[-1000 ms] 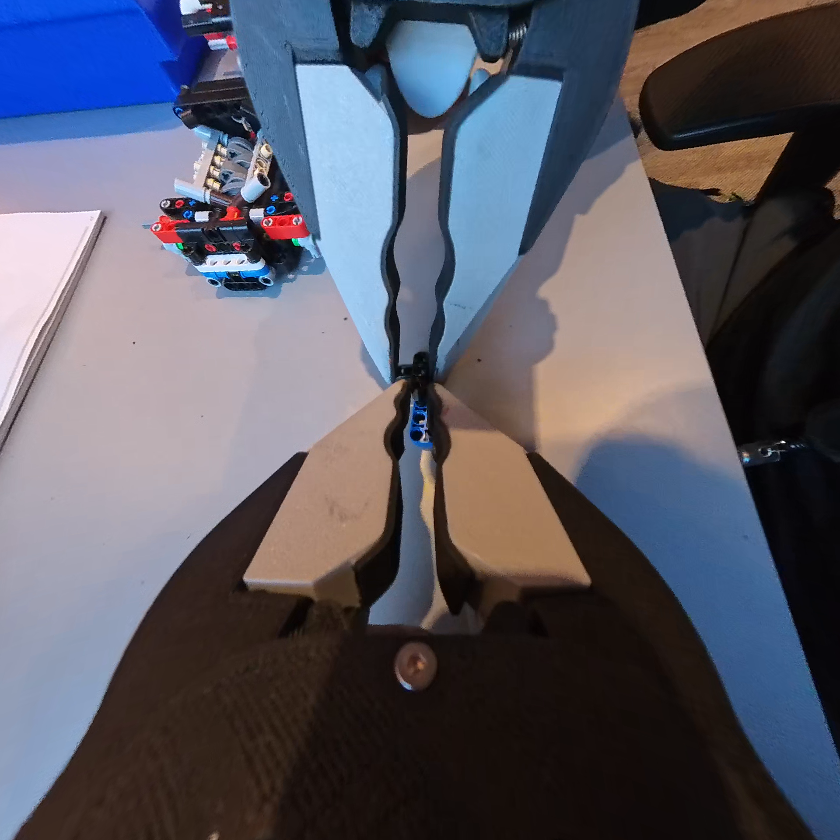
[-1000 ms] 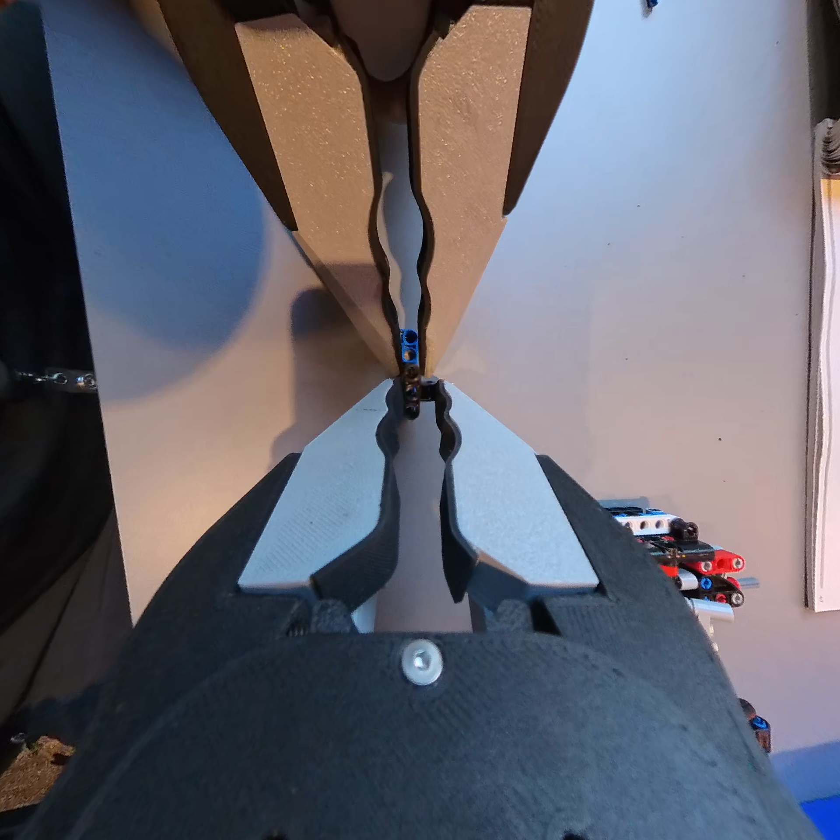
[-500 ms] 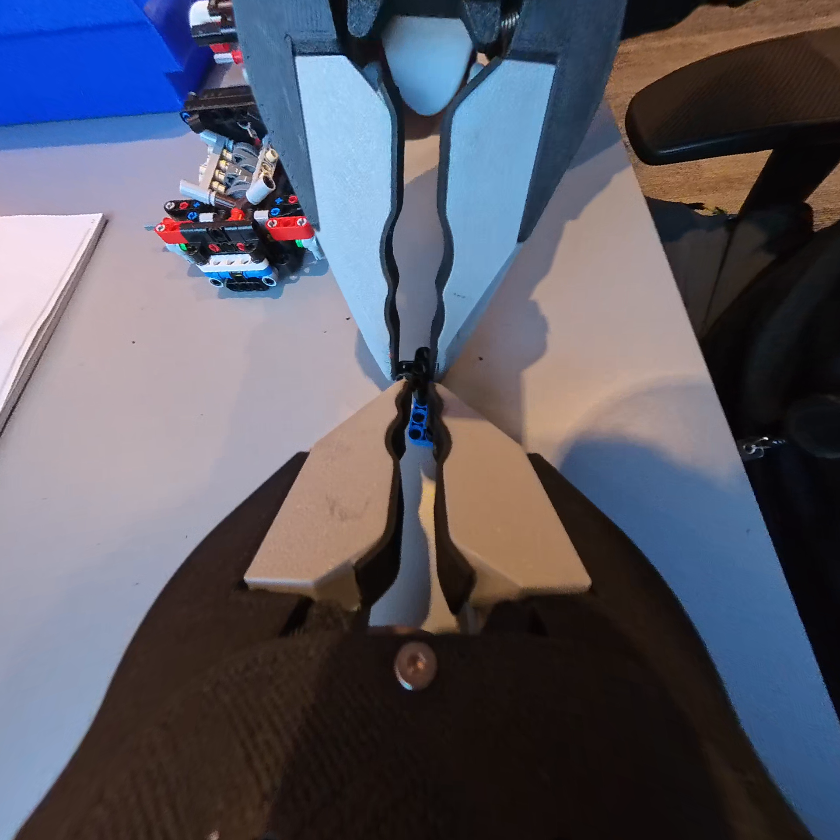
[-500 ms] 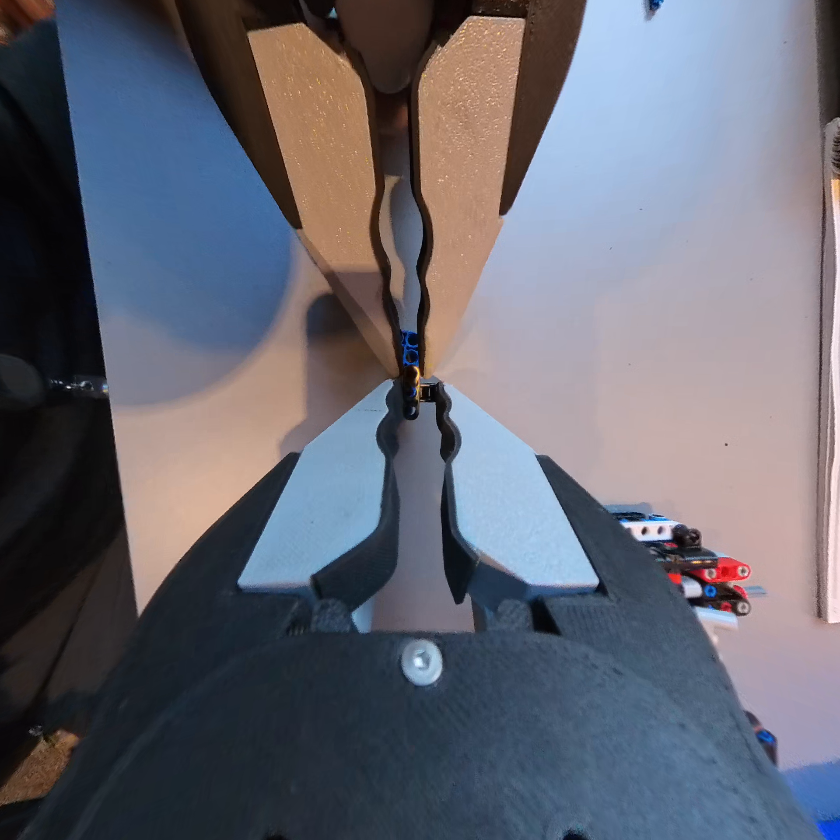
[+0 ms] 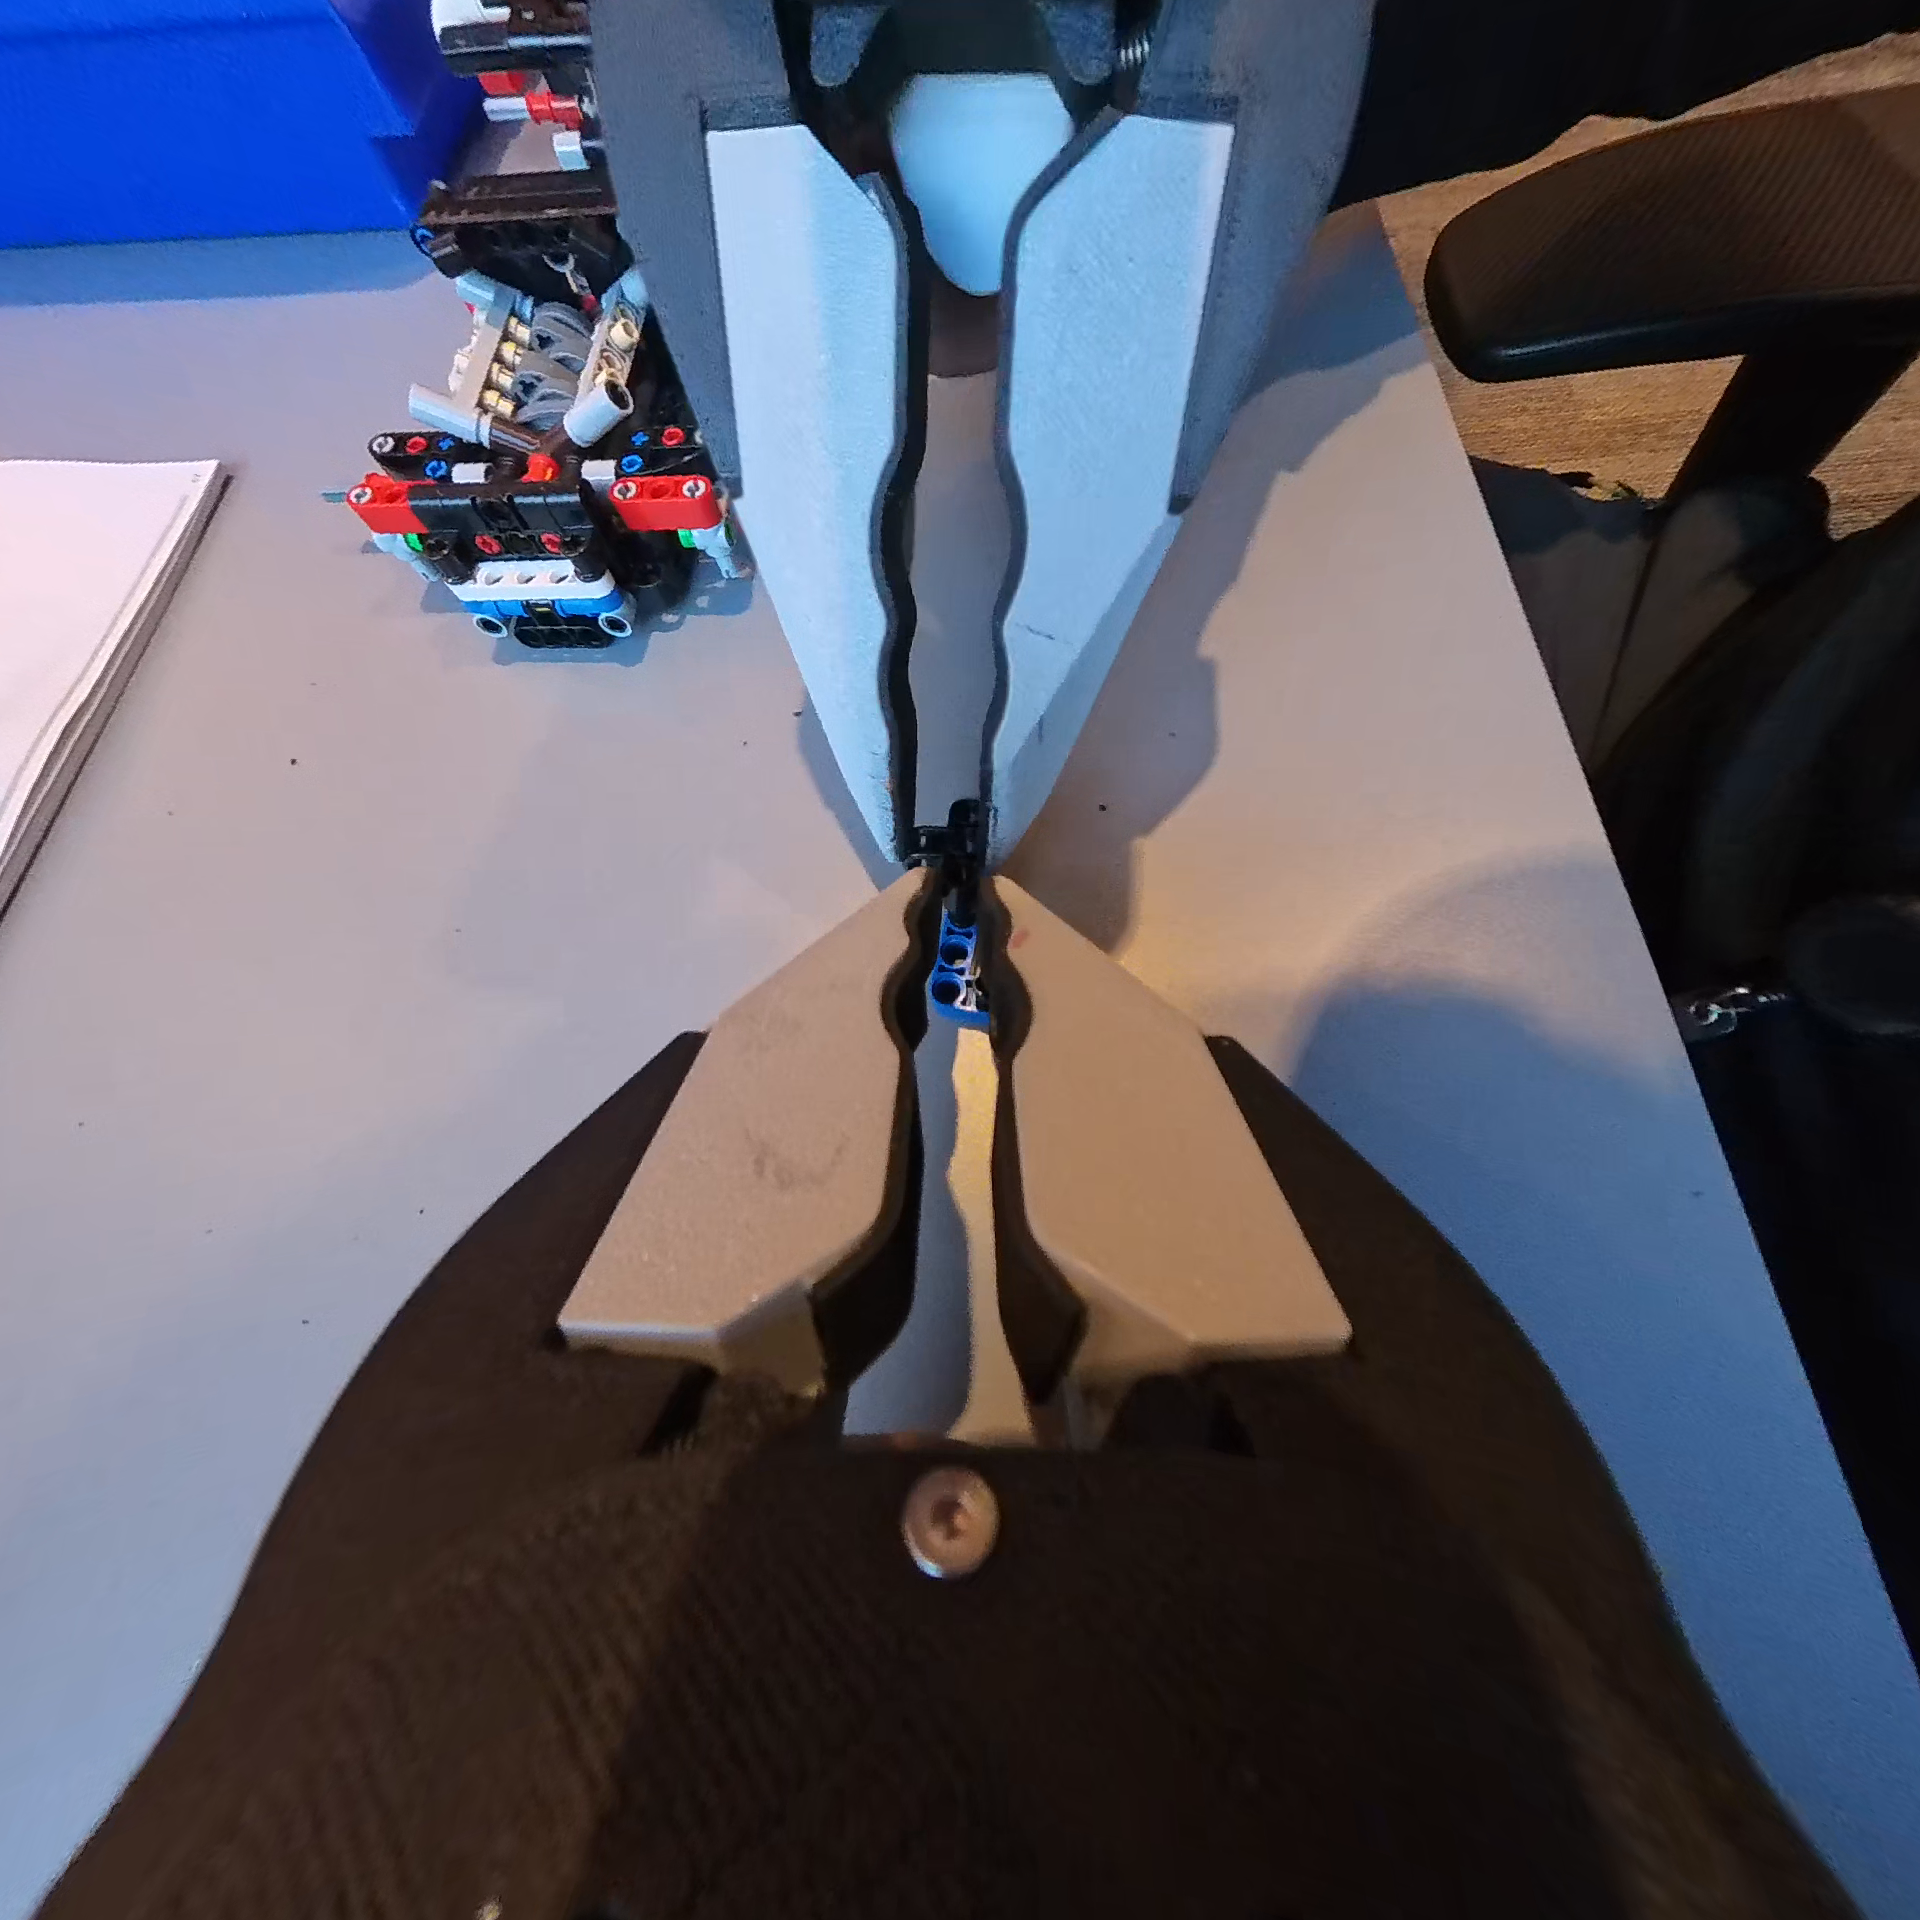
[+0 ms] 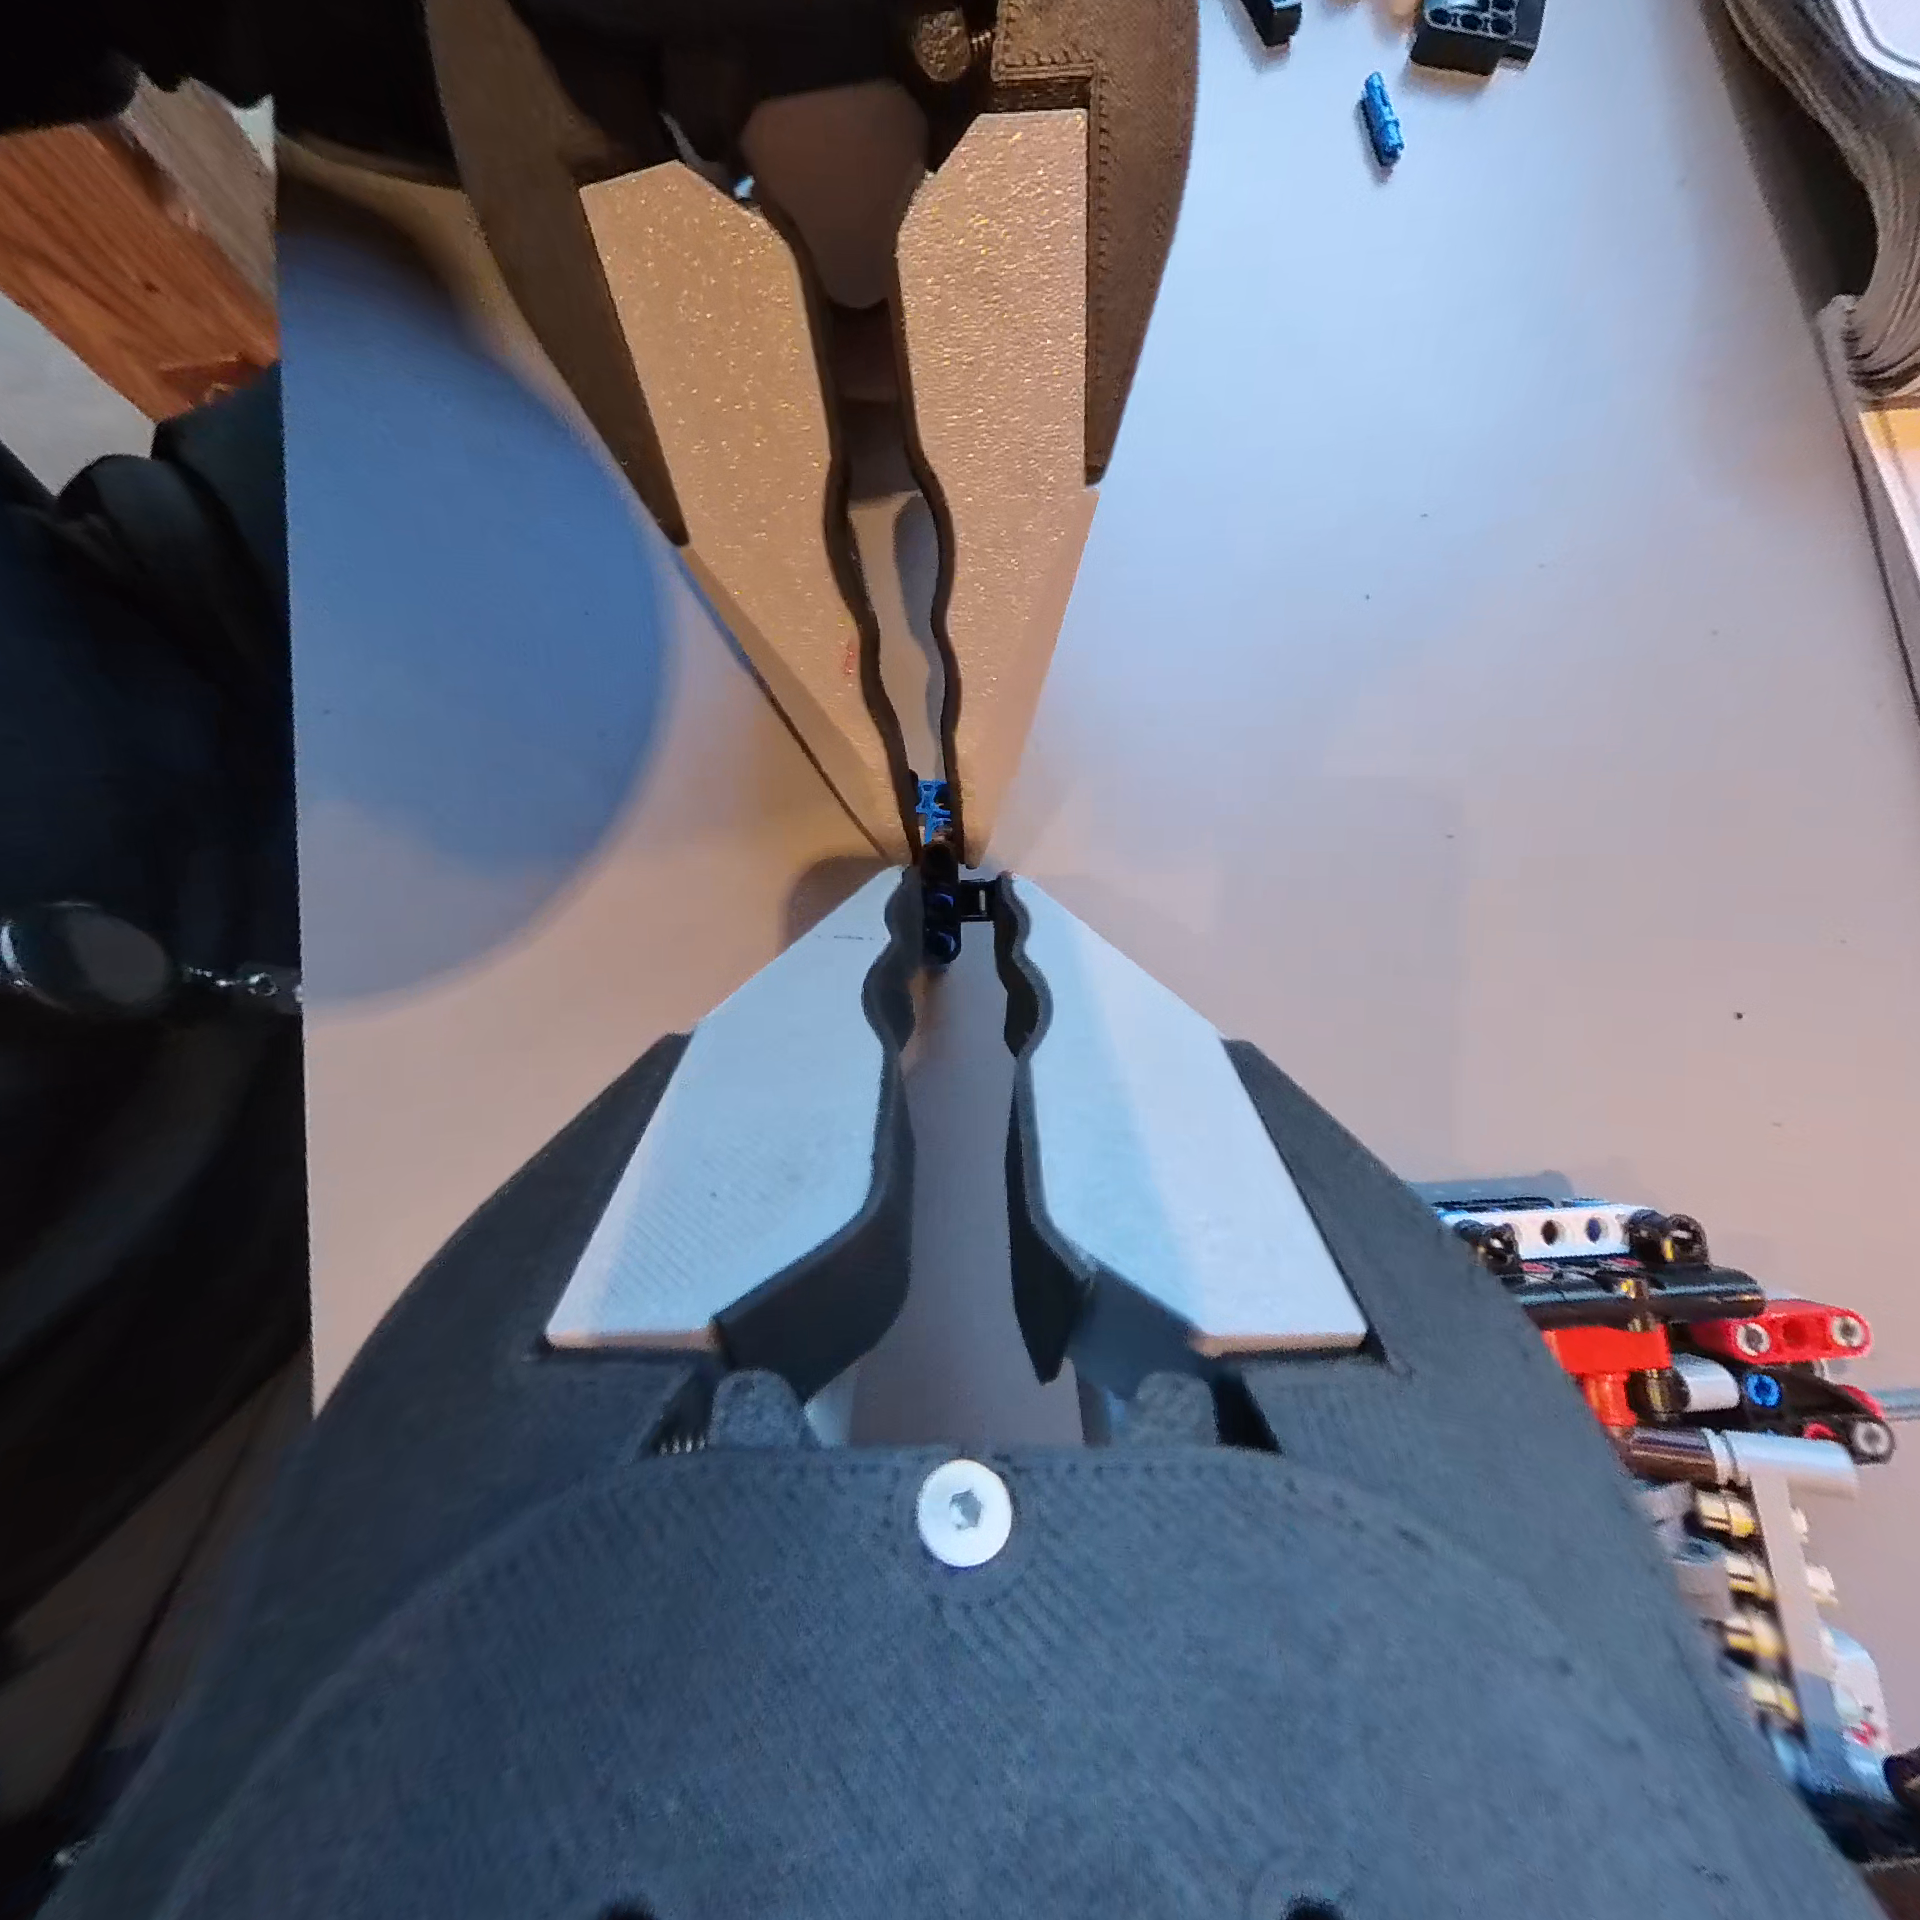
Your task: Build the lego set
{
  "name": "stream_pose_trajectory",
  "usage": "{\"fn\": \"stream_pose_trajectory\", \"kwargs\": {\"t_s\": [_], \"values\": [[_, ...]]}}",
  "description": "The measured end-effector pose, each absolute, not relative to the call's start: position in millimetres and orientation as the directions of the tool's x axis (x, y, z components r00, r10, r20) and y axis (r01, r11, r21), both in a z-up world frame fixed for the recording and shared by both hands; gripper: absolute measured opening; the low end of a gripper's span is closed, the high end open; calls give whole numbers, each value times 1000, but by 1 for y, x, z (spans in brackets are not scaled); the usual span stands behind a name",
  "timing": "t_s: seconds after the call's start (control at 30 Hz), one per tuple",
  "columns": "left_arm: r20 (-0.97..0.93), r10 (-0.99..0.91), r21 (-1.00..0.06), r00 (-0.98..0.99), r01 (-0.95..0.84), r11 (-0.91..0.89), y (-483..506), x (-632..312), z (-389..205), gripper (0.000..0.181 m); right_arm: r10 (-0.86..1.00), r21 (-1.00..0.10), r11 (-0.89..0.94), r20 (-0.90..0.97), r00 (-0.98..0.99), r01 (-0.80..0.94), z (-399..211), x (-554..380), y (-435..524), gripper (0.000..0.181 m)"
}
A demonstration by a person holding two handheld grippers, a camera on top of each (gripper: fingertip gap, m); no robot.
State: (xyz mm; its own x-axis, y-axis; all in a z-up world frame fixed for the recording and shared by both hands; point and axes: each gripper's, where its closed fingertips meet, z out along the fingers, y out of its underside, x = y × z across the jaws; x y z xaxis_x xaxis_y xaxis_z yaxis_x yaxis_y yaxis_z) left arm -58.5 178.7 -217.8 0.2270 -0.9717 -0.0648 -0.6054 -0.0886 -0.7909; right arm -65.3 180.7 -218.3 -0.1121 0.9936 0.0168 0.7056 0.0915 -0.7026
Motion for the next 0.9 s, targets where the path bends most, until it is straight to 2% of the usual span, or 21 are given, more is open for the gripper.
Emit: {"fn": "stream_pose_trajectory", "kwargs": {"t_s": [0.3, 0.4, 0.47, 0.53, 0.77, 0.9], "values": [[-57, -974, -790, 218, -606, -90, 177, -59, -218, 3, 977, -583, 209, 89, -194, 786, -220, -65, 180, 10], [-30, -971, -790, 236, -600, -121, 177, -61, -218, 5, 982, -604, 180, 58, -182, 776, -220, -64, 179, 2], [-14, -972, -791, 235, -598, -134, 176, -61, -218, 15, 984, -613, 165, 51, -170, 772, -220, -65, 179, 2], [-27, -973, -778, 230, -615, -124, 175, -63, -221, 5, 985, -621, 160, 48, -167, 767, -220, -67, 177, 2], [-58, -973, -775, 222, -625, -97, 176, -62, -221, 4, 990, -645, 123, 29, -136, 755, -219, -66, 178, 3], [-71, -973, -778, 218, -623, -82, 176, -63, -220, 4, 996, -694, 53, -13, -86, 718, -215, -62, 182, 15]]}}
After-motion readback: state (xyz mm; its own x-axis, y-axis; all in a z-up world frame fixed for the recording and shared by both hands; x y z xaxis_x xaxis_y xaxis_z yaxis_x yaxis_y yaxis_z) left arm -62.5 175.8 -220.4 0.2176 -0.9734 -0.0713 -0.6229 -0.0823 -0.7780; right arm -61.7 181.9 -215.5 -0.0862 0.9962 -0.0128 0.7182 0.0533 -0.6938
